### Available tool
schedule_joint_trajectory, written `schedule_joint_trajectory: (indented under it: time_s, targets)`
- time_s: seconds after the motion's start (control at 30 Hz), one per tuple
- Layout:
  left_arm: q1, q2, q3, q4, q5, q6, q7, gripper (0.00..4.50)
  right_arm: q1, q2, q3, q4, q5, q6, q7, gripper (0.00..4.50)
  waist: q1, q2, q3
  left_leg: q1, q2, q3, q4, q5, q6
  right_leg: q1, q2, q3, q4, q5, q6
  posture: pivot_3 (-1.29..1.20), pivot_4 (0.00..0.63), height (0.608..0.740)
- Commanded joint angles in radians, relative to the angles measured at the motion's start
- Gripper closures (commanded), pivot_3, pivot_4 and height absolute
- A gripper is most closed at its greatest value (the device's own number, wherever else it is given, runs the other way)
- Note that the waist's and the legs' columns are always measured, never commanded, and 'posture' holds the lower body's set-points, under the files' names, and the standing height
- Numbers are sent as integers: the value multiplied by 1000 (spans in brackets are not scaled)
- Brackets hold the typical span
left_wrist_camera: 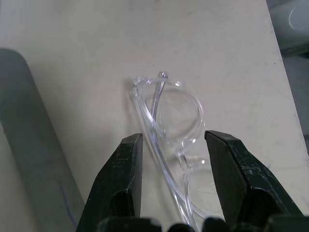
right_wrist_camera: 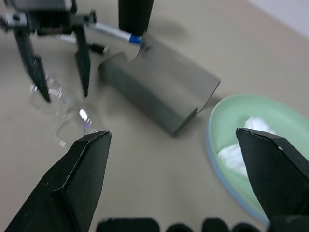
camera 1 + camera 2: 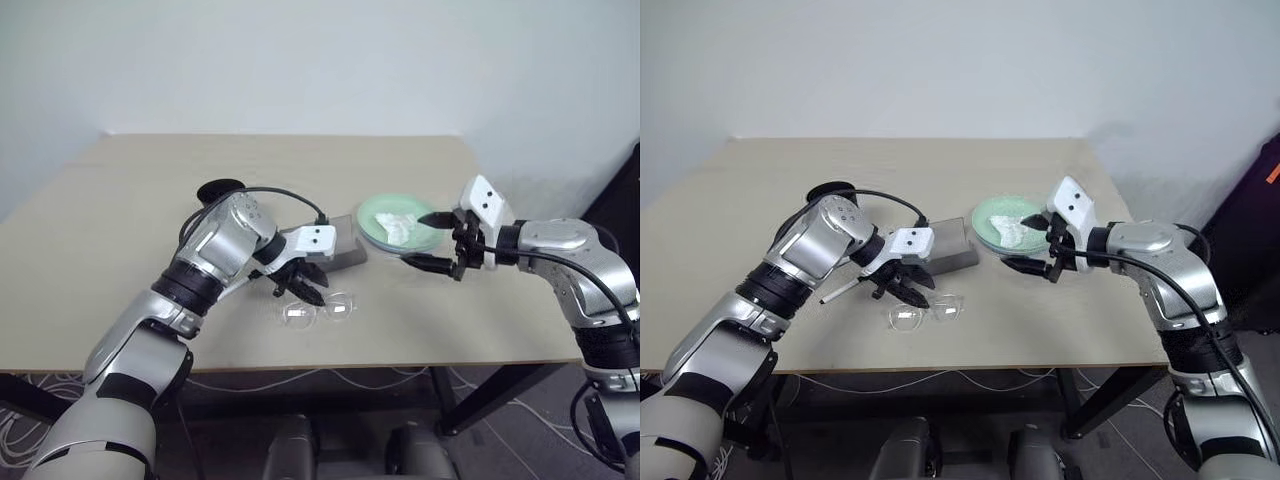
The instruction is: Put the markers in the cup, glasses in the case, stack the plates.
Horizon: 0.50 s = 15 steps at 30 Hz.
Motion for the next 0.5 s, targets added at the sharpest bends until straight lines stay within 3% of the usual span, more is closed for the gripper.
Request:
schedule_joint_trajectory:
  time_s: [0.03, 0.5]
  targets:
    - [-9, -3, -10, -42, 38, 15, 19, 2414, 3, -47, 4, -60, 0, -32, 51, 0, 0, 0, 0, 0, 0, 0, 0, 0, 0, 0, 0, 0, 0, 0, 0, 0, 0, 649]
    - [46, 11, -37, -112, 110, 12, 49, 2414, -11, -52, 15, -30, -17, -65, 60, 0, 1, 0, 0, 0, 0, 0, 0, 0, 0, 0, 0, 0, 0, 0, 0, 0, 0, 649]
